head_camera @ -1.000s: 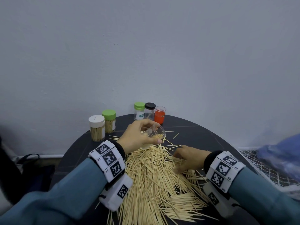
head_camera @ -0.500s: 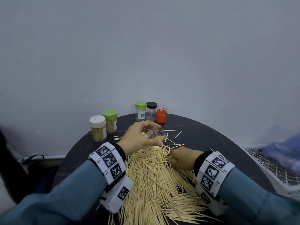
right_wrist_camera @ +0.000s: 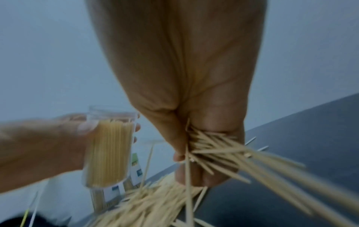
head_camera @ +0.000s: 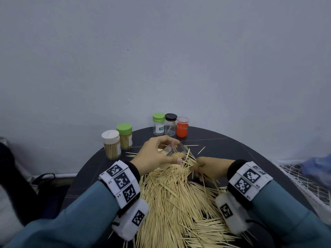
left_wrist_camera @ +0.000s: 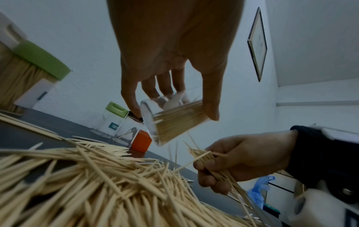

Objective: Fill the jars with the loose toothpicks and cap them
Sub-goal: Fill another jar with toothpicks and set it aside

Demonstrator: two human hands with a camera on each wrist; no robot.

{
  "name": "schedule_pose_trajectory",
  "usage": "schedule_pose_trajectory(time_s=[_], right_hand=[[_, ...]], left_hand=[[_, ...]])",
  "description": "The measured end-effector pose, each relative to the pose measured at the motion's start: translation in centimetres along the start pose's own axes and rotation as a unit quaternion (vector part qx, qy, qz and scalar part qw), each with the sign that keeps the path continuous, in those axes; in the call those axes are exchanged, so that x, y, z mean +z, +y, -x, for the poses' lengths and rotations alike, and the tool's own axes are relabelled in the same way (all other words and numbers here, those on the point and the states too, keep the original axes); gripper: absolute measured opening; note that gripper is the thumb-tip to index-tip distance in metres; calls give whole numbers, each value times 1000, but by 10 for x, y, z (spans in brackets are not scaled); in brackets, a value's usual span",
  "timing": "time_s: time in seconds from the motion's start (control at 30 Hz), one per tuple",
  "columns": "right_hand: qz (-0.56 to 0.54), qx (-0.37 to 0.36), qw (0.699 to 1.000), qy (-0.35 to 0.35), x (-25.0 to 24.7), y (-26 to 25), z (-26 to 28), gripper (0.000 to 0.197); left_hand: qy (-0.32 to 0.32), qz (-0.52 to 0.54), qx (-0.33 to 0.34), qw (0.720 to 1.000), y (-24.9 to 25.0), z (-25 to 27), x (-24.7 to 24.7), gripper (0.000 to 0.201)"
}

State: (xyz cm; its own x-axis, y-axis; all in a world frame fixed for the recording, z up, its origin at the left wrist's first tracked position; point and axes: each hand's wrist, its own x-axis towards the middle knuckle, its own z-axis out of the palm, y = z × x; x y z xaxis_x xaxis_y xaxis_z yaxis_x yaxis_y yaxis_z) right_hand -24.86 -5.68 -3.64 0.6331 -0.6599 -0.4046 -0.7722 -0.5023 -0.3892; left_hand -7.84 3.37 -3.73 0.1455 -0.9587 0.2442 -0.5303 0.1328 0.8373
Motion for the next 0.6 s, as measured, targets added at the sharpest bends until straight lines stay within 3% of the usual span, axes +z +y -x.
schedule_pose_trajectory(time_s=[0.17, 0.37, 0.47, 0.6], right_hand=[[-169, -25, 985, 0, -3, 6, -3, 23], [-337, -73, 939, 22, 1, 8, -11, 20], [-416, -119, 901, 36, -3, 1, -11, 26], [-533, -183, 820, 101, -13, -13, -4, 26]], left_hand=[[-4, -1, -7, 1000, -1, -1, 1, 52], [-17, 18, -17, 1000, -1, 1, 1, 48], [-28, 25, -26, 999, -2, 1, 0, 48], [-34, 38, -51, 997, -2, 1, 0, 51]])
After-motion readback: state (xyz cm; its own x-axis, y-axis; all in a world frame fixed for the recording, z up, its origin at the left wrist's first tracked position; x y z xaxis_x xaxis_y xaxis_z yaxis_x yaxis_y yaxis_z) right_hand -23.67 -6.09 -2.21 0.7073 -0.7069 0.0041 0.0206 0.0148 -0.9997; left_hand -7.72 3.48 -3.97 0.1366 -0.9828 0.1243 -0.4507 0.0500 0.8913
